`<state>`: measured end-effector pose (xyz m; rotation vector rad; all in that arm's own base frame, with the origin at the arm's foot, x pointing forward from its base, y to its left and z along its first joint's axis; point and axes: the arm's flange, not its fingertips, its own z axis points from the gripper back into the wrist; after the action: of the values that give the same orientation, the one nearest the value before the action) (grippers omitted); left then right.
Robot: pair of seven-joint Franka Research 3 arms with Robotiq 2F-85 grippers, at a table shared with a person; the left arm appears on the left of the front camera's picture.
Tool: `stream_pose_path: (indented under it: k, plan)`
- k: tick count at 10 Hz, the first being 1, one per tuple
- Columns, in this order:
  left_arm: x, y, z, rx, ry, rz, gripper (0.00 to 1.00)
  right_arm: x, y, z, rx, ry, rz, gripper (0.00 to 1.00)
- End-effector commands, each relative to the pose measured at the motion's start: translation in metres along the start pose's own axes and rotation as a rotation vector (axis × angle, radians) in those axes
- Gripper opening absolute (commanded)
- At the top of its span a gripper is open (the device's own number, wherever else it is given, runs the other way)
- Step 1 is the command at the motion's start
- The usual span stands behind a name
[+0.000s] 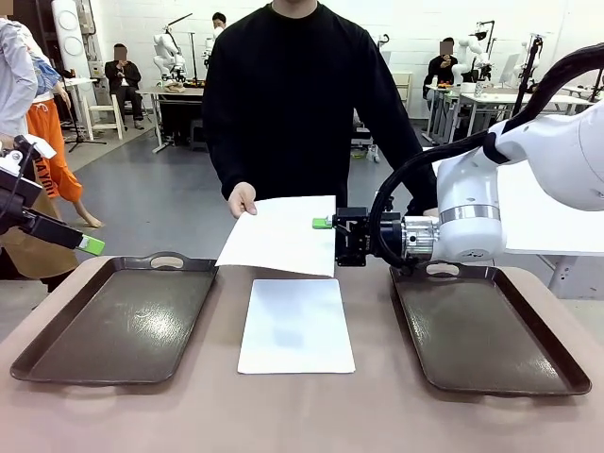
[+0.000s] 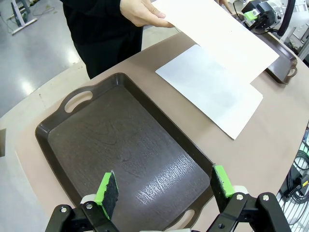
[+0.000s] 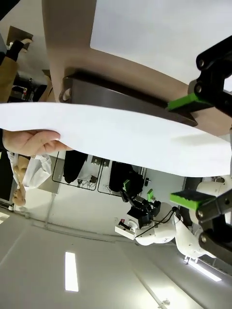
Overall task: Sort the A4 documents.
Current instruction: Receive the A4 Paper.
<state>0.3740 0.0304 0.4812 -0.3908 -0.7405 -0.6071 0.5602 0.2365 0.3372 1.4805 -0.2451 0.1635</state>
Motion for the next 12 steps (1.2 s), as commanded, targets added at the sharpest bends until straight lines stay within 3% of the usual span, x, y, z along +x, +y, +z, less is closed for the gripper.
stream_pose_path:
  k: [1,2,3,4,5,6,7,9,12]
  plan:
    - [-0.003,0.003,-0.001,-0.014,-0.005,-0.019,1.0,0.01,0.0,-0.009,-0.013,-0.015,-0.008,0.65]
    - [-0.003,0.003,-0.001,-0.014,-0.005,-0.019,1.0,0.014,-0.001,-0.009,-0.006,-0.035,-0.008,0.62]
    - [-0.003,0.003,-0.001,-0.014,-0.005,-0.019,1.0,0.017,-0.002,-0.009,-0.003,-0.043,-0.003,0.45]
    - [-0.003,0.003,-0.001,-0.014,-0.005,-0.019,1.0,0.02,-0.004,-0.011,0.001,-0.051,-0.011,0.42]
    - [-0.003,0.003,-0.001,-0.014,-0.005,-0.019,1.0,0.022,-0.007,-0.013,0.003,-0.053,-0.017,0.26]
    - [-0.003,0.003,-0.001,-0.014,-0.005,-0.019,1.0,0.024,-0.009,-0.015,0.006,-0.048,-0.02,0.23]
    - [-0.003,0.003,-0.001,-0.014,-0.005,-0.019,1.0,0.024,-0.01,-0.017,0.007,-0.045,-0.024,0.06]
    - [-0.003,0.003,-0.001,-0.014,-0.005,-0.019,1.0,0.024,-0.011,-0.016,0.0,-0.041,-0.025,0.0]
    - [-0.003,0.003,-0.001,-0.014,-0.005,-0.019,1.0,0.024,-0.012,-0.013,0.003,-0.037,-0.023,0.0]
